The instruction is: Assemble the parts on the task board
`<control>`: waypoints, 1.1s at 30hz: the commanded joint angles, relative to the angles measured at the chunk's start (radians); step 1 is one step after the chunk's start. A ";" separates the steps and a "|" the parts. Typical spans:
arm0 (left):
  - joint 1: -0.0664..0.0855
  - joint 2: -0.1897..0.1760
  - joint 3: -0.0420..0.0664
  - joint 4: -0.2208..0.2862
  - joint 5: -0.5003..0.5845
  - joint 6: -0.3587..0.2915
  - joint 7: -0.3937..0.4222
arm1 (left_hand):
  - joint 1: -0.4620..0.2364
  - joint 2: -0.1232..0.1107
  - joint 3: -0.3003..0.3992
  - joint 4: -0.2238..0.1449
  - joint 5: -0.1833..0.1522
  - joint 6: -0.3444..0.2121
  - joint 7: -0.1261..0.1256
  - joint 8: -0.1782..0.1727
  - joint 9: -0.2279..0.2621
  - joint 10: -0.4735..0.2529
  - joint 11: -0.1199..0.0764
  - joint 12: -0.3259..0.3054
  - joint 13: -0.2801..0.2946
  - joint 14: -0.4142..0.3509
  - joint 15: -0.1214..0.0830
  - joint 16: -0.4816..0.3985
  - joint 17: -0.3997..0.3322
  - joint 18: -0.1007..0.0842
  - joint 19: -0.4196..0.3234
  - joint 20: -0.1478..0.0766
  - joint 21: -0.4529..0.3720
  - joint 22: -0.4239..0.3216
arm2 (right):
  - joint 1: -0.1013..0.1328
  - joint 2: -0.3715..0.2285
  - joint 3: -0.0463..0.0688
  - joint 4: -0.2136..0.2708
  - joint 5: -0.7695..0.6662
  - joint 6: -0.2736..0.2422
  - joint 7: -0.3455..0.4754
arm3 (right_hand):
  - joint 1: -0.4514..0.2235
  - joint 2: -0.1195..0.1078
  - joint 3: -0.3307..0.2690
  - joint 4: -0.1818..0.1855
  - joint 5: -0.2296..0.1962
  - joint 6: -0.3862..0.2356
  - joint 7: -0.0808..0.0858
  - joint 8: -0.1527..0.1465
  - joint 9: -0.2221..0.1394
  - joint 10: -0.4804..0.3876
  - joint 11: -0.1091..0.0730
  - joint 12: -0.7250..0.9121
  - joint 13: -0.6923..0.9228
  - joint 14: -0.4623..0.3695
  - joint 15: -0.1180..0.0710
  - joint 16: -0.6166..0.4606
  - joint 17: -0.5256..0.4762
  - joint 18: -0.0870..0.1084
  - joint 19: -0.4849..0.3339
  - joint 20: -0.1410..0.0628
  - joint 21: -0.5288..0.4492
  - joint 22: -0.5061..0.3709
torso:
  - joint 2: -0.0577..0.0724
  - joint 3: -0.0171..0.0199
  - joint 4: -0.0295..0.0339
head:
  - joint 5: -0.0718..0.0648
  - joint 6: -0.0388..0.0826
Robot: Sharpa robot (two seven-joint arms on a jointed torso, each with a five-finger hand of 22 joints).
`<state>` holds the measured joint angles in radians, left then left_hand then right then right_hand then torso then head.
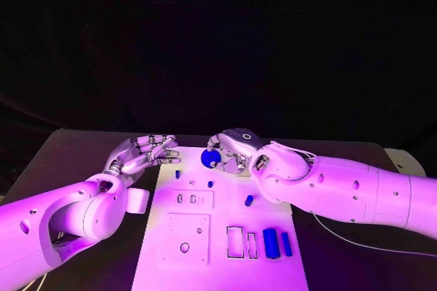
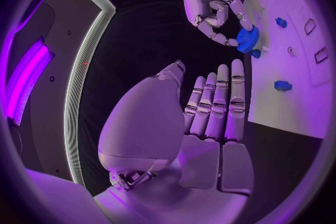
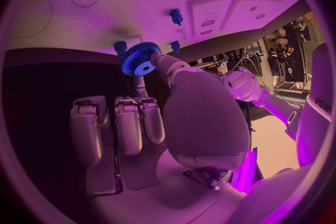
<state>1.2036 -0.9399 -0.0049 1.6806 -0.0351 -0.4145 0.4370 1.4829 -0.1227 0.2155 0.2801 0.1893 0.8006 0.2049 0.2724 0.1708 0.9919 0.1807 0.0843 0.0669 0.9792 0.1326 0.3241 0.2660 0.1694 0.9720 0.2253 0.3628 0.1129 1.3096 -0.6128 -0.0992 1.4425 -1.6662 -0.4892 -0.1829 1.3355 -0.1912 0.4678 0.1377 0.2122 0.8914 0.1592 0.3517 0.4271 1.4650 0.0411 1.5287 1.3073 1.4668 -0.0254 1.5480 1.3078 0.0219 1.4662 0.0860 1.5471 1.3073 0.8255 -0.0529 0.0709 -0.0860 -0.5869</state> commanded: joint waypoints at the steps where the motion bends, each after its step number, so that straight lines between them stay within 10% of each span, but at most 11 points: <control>1: 0.001 0.004 0.001 0.001 -0.004 0.018 0.006 | -0.006 -0.005 0.006 -0.003 -0.005 -0.004 0.028 -0.002 -0.001 -0.004 0.002 -0.003 0.001 -0.007 -0.001 -0.007 0.001 0.013 0.008 0.000 0.004 -0.001 | -0.005 0.017 -0.002 -0.018 -0.023 0.012 -0.006 | -0.006 0.008 0.006 -0.001 -0.001 0.066 -0.044 0.003 0.014 0.071 -0.005 0.002 0.221 0.089 -0.005 0.003 0.183 -0.016 0.089 -0.006 0.006 0.241 | 0.000 0.0011 -0.0005 | 0.003 -0.002; 24: 0.001 0.005 0.001 0.000 -0.004 0.017 0.006 | -0.006 -0.005 0.006 -0.003 -0.005 -0.004 0.028 -0.002 -0.001 -0.004 0.002 -0.003 0.001 -0.007 -0.001 -0.007 0.001 0.013 0.008 0.000 0.004 -0.001 | -0.026 0.075 -0.008 -0.099 -0.018 0.058 -0.013 | -0.033 -0.005 0.011 0.004 -0.017 0.054 -0.038 -0.012 0.012 0.061 -0.001 -0.009 0.210 0.088 -0.002 0.002 0.177 -0.014 0.085 -0.006 0.001 0.235 | 0.000 0.0015 -0.0033 | 0.010 -0.007; 29: 0.001 0.005 0.001 0.000 -0.004 0.017 0.005 | -0.006 -0.005 0.006 -0.003 -0.005 -0.004 0.028 -0.002 -0.001 -0.004 0.002 -0.003 0.001 -0.007 -0.001 -0.007 0.001 0.013 0.008 0.000 0.004 -0.001 | -0.027 0.079 -0.009 -0.105 -0.011 0.047 -0.007 | -0.084 -0.036 -0.018 0.028 -0.109 -0.064 0.003 -0.102 -0.018 0.036 0.035 -0.038 0.181 0.087 0.026 0.001 0.175 -0.013 0.083 0.014 -0.001 0.233 | 0.000 0.0014 -0.0028 | 0.008 -0.006; 33: 0.001 0.004 0.001 0.000 -0.004 0.017 0.005 | -0.006 -0.005 0.006 -0.003 -0.005 -0.004 0.028 -0.002 -0.001 -0.004 0.002 -0.003 0.001 -0.007 -0.001 -0.007 0.001 0.013 0.008 0.000 0.004 -0.001 | -0.027 0.077 -0.009 -0.105 -0.004 0.040 -0.002 | -0.044 0.007 -0.257 0.112 -0.105 -0.114 0.033 -0.179 -0.047 0.025 0.066 -0.046 0.172 0.087 0.058 0.003 0.177 -0.013 0.083 0.050 -0.002 0.233 | 0.000 0.0015 -0.0018 | 0.007 -0.005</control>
<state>1.2036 -0.9373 -0.0048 1.6786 -0.0351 -0.4141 0.4362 1.4829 -0.1227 0.2155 0.2800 0.1892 0.8006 0.2049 0.2723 0.1708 0.9919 0.1807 0.0843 0.0669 0.9792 0.1326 0.3241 0.2657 0.1694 0.9720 0.2253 0.3628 0.1130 1.2829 -0.5350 -0.1084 1.3370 -1.6684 -0.4578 -0.1839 1.2728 -0.1883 0.2469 0.2366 0.1081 0.7769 0.1875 0.1808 0.3841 1.4666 0.1038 1.4859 1.3079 1.4664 0.0250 1.5480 1.3075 0.0221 1.4657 0.1324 1.5470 1.3078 0.8256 -0.0513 0.0679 -0.0783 -0.5929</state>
